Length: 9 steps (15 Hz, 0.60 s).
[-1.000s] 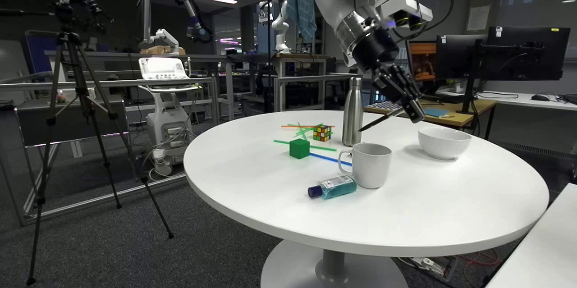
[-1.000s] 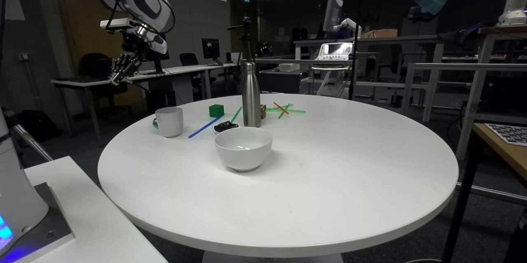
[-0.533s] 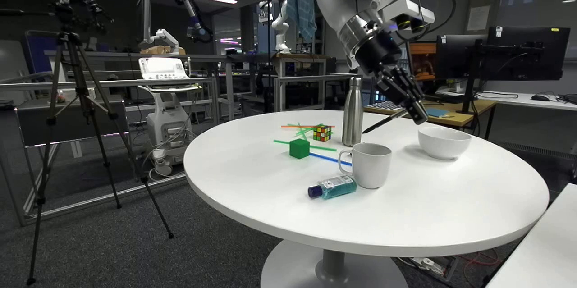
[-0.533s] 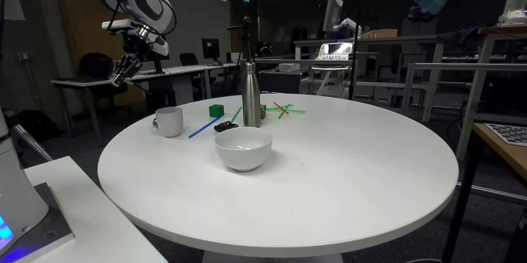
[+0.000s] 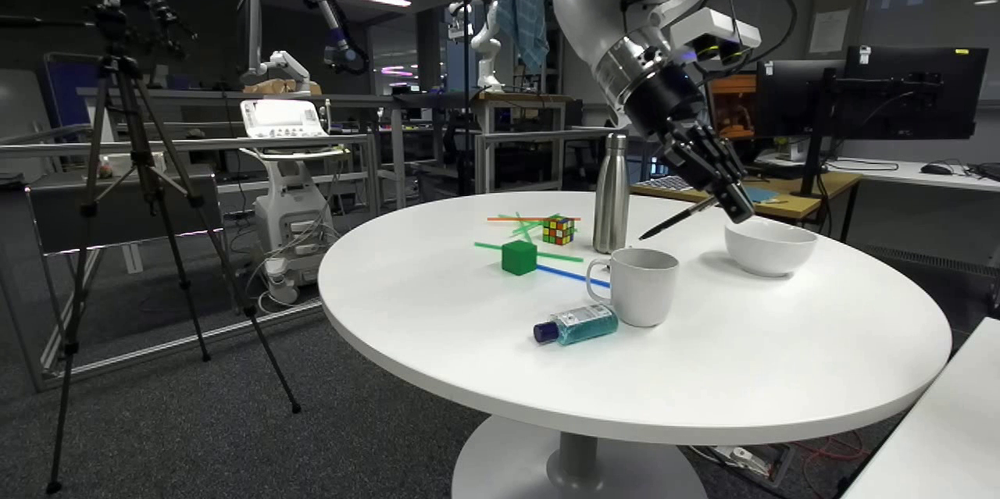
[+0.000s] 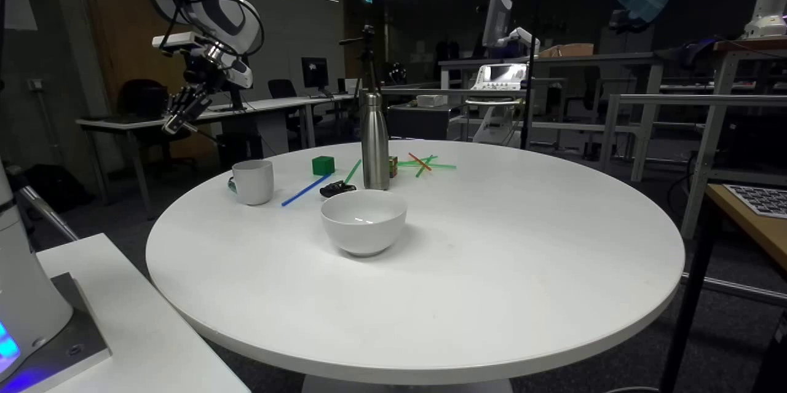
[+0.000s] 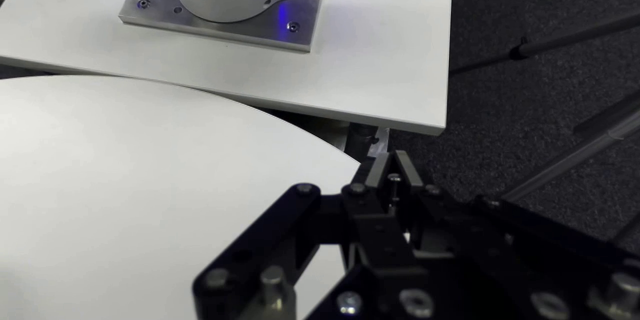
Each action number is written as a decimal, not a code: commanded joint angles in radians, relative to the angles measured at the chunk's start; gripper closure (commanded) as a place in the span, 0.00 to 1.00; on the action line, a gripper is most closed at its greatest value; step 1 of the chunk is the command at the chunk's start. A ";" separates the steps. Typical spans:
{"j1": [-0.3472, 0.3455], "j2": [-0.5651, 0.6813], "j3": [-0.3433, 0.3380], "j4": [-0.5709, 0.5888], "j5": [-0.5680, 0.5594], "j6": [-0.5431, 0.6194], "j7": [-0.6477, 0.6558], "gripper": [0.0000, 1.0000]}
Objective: Pick the pen on the green block and put it in the cup
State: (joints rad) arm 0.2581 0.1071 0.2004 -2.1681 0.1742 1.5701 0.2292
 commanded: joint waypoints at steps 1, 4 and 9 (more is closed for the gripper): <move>-0.017 -0.010 -0.005 -0.012 0.003 -0.035 0.026 0.99; -0.023 -0.004 -0.011 -0.012 -0.001 -0.039 0.028 0.99; -0.034 0.013 -0.019 0.002 -0.009 -0.039 0.030 0.99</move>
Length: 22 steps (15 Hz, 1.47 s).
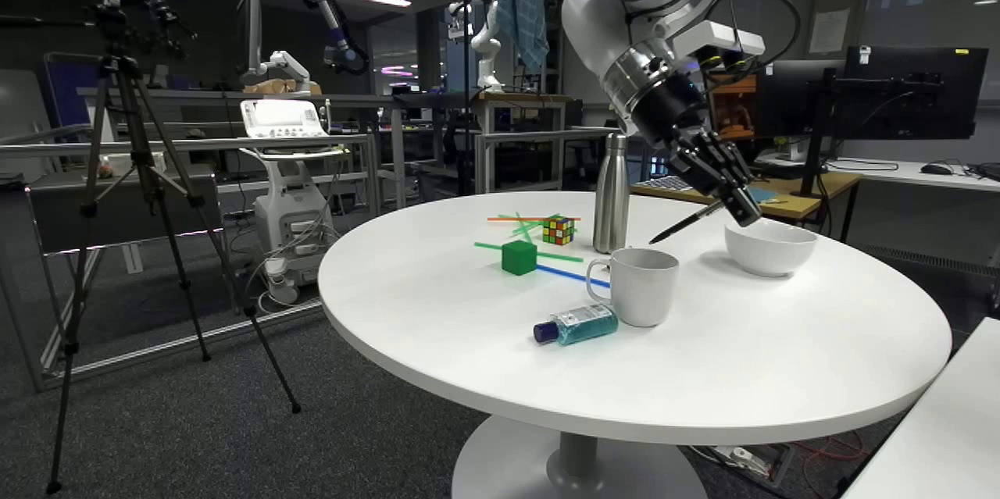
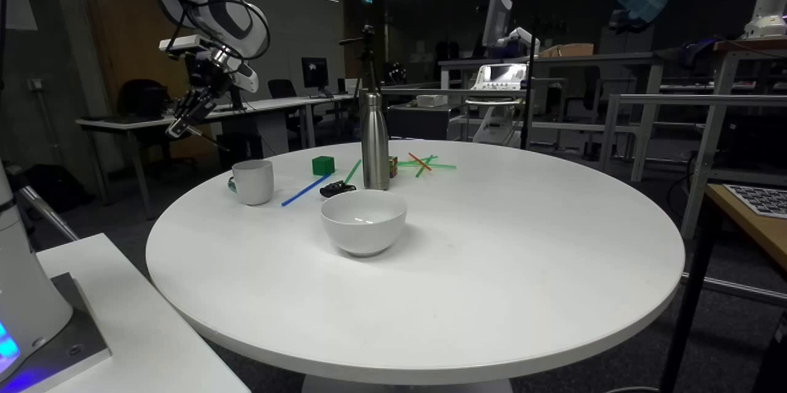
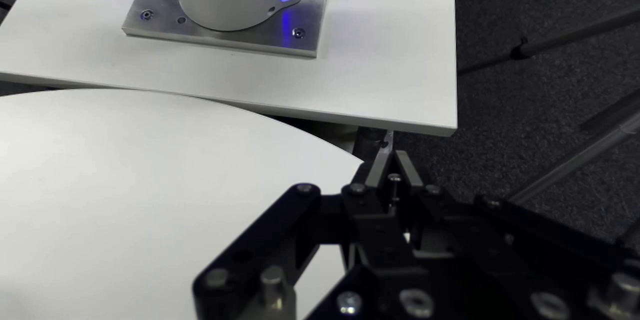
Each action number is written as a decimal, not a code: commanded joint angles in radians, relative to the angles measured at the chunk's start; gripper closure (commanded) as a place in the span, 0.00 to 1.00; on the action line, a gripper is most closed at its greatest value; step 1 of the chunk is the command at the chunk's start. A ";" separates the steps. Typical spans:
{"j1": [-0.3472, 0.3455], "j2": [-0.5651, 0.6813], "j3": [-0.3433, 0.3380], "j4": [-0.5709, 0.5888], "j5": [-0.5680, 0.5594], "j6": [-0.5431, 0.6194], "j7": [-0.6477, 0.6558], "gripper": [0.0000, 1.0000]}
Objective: Pick the pen on the green block and put it in the cup
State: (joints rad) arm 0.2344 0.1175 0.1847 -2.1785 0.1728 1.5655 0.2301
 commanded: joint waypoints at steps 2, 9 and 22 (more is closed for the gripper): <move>-0.012 0.010 -0.007 0.018 -0.010 -0.034 0.028 0.99; -0.014 0.046 -0.016 0.034 -0.018 -0.031 0.022 0.99; -0.010 0.118 -0.030 0.082 -0.026 -0.025 0.021 0.99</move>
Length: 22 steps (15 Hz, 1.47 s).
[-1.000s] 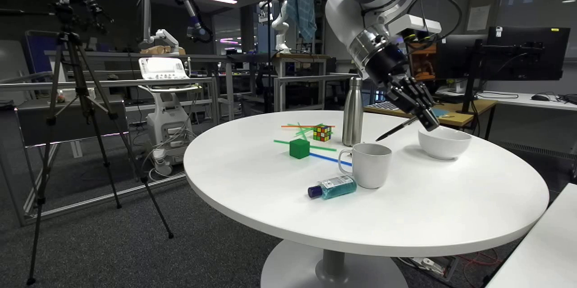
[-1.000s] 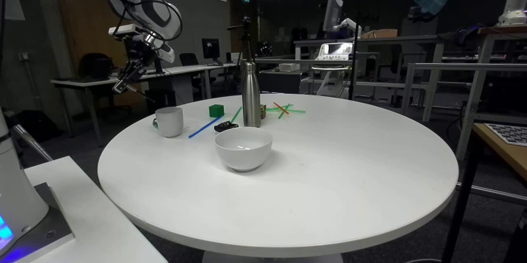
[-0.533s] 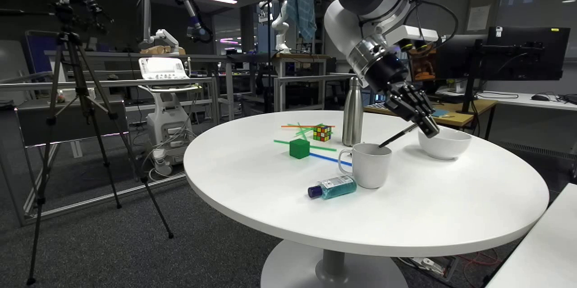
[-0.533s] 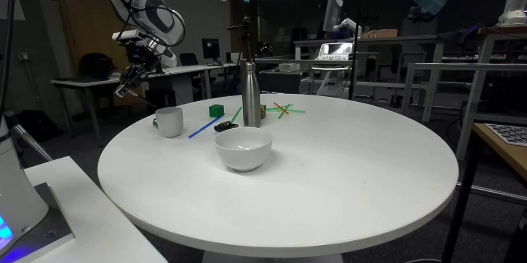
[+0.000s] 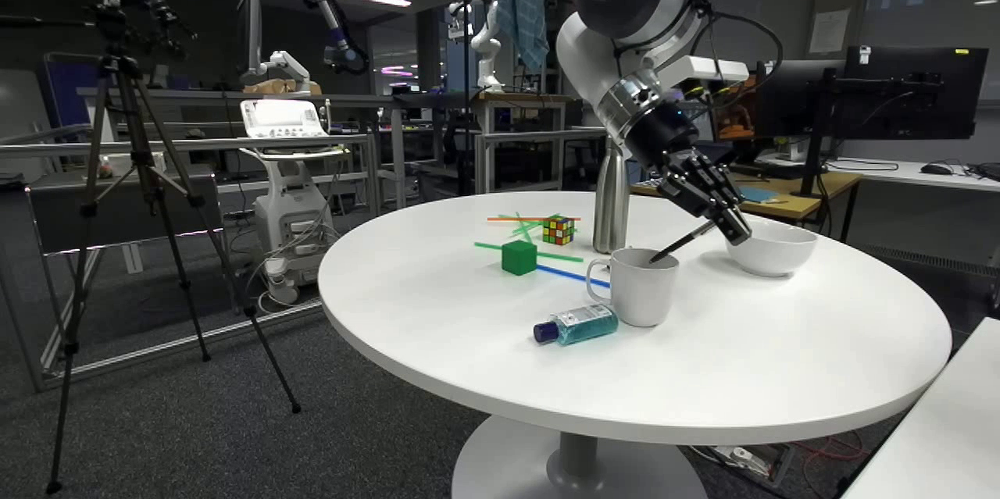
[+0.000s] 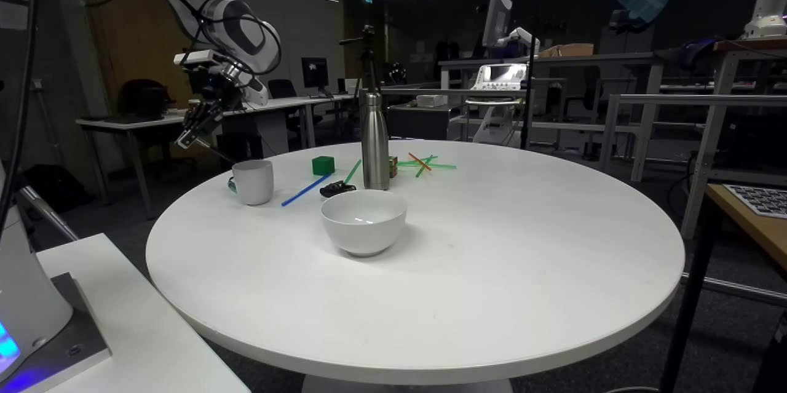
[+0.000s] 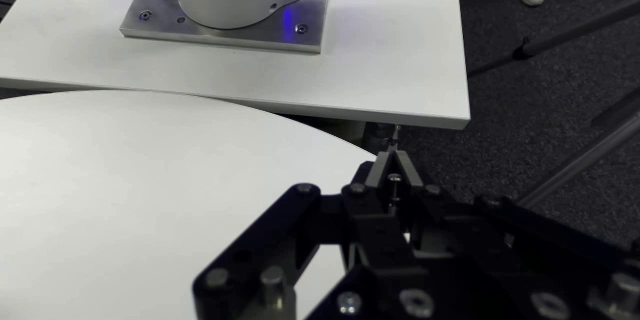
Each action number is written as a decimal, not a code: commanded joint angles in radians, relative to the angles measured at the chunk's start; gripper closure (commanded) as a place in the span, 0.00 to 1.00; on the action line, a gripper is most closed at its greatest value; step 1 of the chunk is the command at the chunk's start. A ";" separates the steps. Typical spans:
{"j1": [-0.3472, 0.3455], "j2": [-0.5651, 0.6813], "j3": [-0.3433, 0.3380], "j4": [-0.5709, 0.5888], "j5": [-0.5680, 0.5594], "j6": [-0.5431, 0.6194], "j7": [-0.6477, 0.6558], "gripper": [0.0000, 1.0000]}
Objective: Pick the pen on the green block and put it in the cup
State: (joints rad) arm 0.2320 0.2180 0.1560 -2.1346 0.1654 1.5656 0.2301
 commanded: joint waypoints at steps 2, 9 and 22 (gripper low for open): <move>-0.007 0.022 -0.003 0.042 -0.020 -0.025 0.019 0.99; -0.013 0.032 -0.014 0.042 -0.021 -0.020 0.015 0.99; -0.016 0.061 -0.029 0.059 -0.021 -0.021 0.011 0.99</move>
State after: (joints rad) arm 0.2290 0.2565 0.1244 -2.1174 0.1625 1.5664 0.2301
